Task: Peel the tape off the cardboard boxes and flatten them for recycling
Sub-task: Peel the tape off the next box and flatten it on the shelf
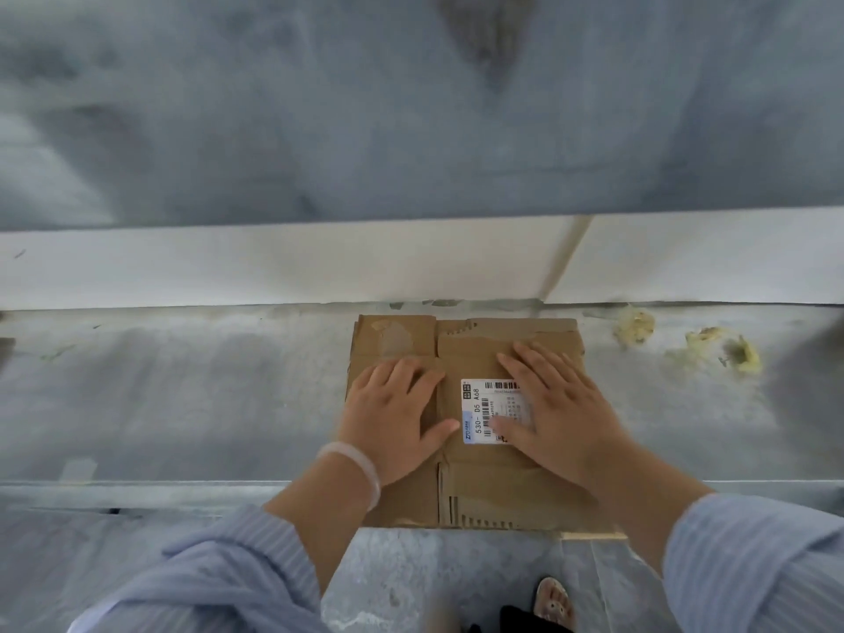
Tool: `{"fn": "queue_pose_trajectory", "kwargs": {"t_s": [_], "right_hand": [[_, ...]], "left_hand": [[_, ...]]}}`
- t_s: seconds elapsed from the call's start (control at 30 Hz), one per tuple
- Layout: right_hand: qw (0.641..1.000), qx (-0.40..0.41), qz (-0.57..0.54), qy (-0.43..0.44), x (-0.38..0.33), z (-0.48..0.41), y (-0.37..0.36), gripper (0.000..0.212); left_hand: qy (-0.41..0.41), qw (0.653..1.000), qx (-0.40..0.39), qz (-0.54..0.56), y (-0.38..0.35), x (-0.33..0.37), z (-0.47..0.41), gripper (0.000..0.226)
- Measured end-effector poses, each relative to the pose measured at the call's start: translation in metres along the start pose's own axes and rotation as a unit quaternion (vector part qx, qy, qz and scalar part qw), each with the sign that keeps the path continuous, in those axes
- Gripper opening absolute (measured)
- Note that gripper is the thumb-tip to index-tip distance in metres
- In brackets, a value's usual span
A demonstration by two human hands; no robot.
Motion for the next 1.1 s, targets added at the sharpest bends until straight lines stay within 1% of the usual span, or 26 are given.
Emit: {"fn": "queue_pose_trajectory", "kwargs": {"t_s": [0.1,0.2,0.5,0.57,0.67,0.83,0.97,1.1], "right_hand": [[1.000,-0.006,0.016,-0.011,0.003,-0.020,-0.004,0.088],[0.999,0.002,0.033,-0.015,0.008,-0.022,-0.011,0.088],[1.000,0.013,0.018,-0.012,0.010,-0.024,-0.011,0.087],[0.999,0.020,0.015,-0.022,0.011,-0.023,-0.008,0.088],[0.998,0.027,0.018,-0.053,0.023,-0.014,-0.005,0.088],[0.997,0.013,0.041,-0.062,0.034,-0.001,-0.005,0.087],[0.997,0.013,0.028,-0.066,0.036,-0.005,-0.008,0.086],[0.997,0.010,0.006,-0.072,0.037,-0.003,-0.005,0.086]], "left_hand": [[0.026,0.999,-0.040,-0.008,-0.019,-0.006,-0.017,0.086],[0.034,0.998,-0.045,-0.007,-0.032,-0.007,-0.022,0.090],[0.041,0.998,-0.036,0.012,-0.031,-0.009,-0.023,0.089],[0.043,0.998,-0.031,0.017,-0.027,-0.011,-0.022,0.088],[0.085,0.996,-0.028,0.020,-0.028,-0.025,-0.011,0.082],[0.099,0.993,-0.061,0.009,-0.037,-0.038,0.003,0.082],[0.098,0.992,-0.078,0.015,-0.043,-0.038,-0.001,0.084],[0.094,0.990,-0.095,0.046,-0.041,-0.042,0.000,0.082]]}}
Point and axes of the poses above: each hand's wrist, its own z-axis away from the middle knuckle, its own y-axis out of the back of the hand, x = y × z, the point moved 8 cm from there along -z, towards the middle knuckle, and after that the axes turned 15 degrees about -z, right-handed, at the moved point
